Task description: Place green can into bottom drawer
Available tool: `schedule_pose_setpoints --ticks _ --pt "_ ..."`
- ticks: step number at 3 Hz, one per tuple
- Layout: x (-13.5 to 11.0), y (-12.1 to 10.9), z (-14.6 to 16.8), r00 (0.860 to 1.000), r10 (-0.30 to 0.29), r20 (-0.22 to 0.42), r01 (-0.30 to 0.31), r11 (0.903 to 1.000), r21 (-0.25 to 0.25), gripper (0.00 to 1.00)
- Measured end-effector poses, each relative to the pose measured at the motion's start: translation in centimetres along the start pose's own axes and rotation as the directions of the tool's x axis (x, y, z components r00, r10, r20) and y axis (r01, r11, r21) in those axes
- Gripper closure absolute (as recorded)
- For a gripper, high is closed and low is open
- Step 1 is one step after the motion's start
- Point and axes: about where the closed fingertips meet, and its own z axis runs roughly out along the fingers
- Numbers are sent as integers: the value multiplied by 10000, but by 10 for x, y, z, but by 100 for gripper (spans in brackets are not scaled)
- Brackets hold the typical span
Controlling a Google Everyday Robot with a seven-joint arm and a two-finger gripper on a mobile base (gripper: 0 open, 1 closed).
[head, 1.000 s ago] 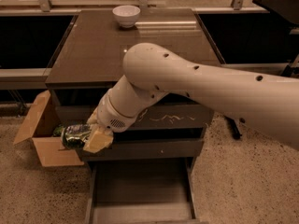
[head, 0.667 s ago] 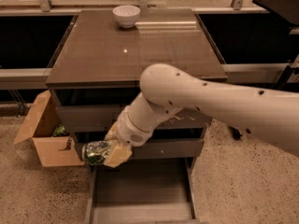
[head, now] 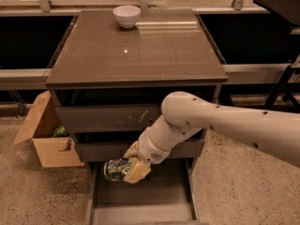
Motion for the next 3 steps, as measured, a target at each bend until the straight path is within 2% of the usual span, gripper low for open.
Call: schedule_pose_setpoints --ticks 1,2,3 --pt "0 0 0 10000 -1 1 1 10000 -1 100" --pt "26 -2 20 9988 -233 420 242 9995 -216 100" --pt "71 -7 47 9916 -508 1189 553 9979 -348 100"
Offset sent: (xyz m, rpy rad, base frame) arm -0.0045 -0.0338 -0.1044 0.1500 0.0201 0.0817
